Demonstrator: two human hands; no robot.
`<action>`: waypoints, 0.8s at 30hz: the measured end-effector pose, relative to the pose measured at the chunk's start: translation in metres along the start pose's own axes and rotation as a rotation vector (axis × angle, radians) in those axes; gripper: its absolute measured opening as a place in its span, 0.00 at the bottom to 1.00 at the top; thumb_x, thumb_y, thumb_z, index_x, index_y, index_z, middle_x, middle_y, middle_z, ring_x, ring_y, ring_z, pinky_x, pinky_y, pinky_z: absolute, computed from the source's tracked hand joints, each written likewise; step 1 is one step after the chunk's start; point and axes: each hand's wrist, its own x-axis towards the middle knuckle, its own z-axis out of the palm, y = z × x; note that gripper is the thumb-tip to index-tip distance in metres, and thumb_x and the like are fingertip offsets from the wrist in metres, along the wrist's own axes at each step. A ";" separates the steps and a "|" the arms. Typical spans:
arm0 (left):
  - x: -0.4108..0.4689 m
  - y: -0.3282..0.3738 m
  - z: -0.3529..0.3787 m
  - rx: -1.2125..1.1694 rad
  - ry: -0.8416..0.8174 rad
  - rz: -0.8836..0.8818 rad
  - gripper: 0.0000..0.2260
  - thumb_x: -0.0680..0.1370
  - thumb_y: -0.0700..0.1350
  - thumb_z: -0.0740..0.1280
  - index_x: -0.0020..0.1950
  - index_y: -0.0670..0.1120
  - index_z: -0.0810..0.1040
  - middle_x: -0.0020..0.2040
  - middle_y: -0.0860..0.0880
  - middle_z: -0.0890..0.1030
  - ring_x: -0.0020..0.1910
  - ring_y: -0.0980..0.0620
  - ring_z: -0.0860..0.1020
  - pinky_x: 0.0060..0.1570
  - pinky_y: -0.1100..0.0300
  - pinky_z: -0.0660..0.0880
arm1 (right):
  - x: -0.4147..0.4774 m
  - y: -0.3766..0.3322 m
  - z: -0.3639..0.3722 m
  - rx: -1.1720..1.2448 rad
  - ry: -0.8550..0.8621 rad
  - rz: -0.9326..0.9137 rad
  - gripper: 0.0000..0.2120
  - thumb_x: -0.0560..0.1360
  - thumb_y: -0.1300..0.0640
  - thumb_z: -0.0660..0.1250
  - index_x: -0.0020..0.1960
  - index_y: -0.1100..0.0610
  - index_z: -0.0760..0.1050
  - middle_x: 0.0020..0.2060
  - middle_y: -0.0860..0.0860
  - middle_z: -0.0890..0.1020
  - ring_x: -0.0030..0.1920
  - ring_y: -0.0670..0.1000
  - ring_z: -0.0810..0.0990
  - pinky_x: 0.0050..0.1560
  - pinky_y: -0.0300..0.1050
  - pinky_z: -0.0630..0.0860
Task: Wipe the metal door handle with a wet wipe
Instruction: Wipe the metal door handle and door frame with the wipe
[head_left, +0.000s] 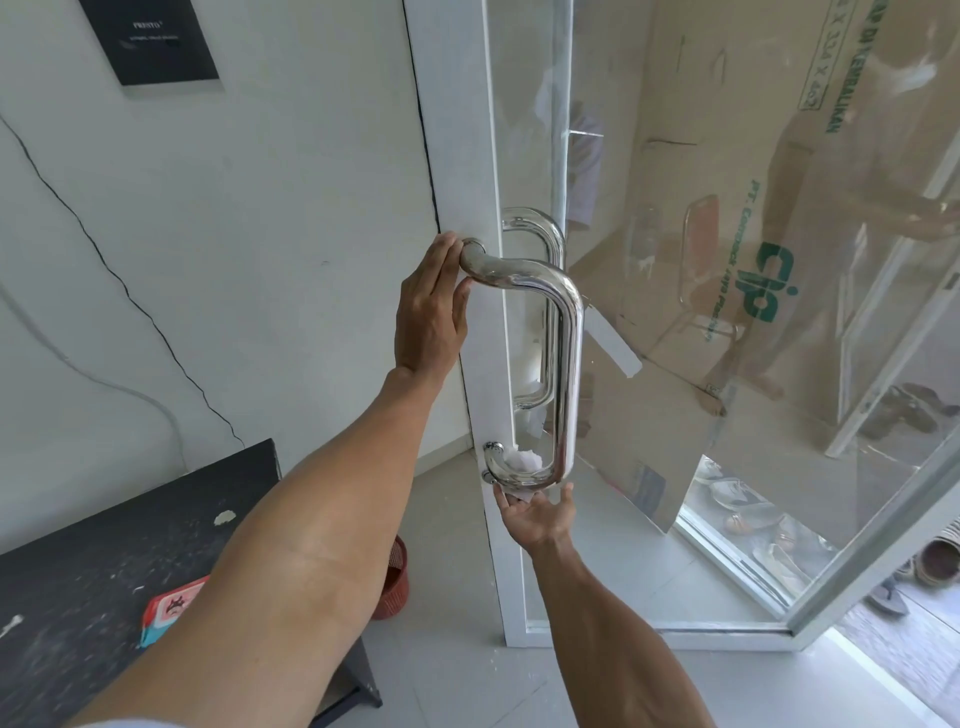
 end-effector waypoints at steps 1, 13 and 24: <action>0.001 0.000 0.000 -0.004 -0.002 0.002 0.17 0.82 0.44 0.58 0.69 0.39 0.73 0.70 0.43 0.73 0.69 0.46 0.73 0.61 0.55 0.72 | 0.000 -0.003 -0.002 0.022 0.007 -0.005 0.36 0.77 0.32 0.52 0.65 0.63 0.72 0.65 0.64 0.74 0.68 0.62 0.72 0.71 0.56 0.66; -0.002 -0.003 0.003 -0.060 0.057 0.021 0.17 0.82 0.43 0.60 0.68 0.38 0.74 0.69 0.41 0.74 0.67 0.45 0.74 0.62 0.54 0.73 | -0.021 -0.050 0.010 -0.576 0.055 -0.335 0.36 0.79 0.34 0.49 0.64 0.63 0.76 0.59 0.58 0.81 0.63 0.54 0.77 0.64 0.47 0.72; -0.001 0.002 -0.003 -0.070 -0.007 -0.026 0.18 0.81 0.42 0.62 0.69 0.39 0.73 0.70 0.42 0.73 0.67 0.44 0.74 0.63 0.53 0.73 | -0.085 -0.033 0.086 -1.226 -0.071 -0.984 0.34 0.75 0.27 0.44 0.72 0.44 0.65 0.70 0.45 0.72 0.70 0.48 0.69 0.72 0.55 0.63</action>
